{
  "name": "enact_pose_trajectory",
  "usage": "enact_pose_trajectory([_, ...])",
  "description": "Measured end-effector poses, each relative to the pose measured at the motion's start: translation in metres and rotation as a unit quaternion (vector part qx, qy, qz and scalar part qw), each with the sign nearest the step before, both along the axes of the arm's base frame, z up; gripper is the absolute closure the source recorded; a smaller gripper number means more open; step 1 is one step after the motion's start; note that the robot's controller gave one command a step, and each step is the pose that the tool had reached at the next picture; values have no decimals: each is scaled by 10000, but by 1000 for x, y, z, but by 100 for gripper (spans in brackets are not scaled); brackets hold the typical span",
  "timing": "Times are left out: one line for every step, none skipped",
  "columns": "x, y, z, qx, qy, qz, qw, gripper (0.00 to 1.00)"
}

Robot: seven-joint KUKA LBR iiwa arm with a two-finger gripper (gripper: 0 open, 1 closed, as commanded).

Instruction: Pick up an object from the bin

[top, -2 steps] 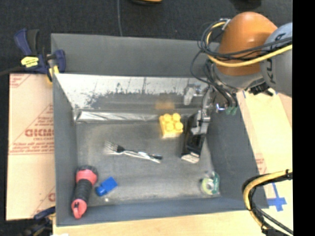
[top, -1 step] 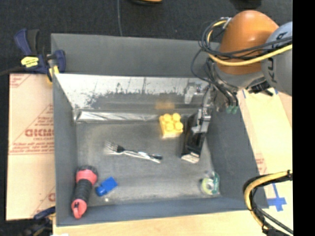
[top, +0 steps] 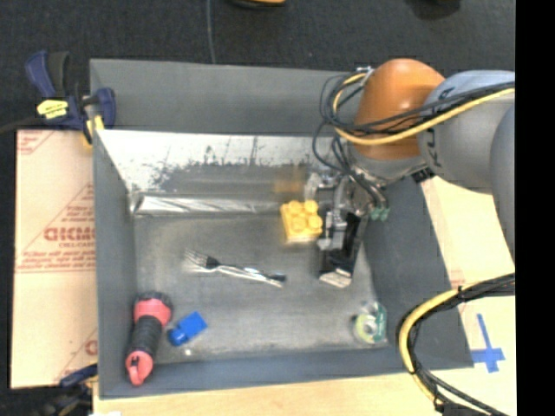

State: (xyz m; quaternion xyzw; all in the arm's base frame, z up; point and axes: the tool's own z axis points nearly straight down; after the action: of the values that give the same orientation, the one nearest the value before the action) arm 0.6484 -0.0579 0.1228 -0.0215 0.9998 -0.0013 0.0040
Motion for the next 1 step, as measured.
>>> enact_pose_trajectory([2, 2, -17, 19, -18, -899, 9959, 0])
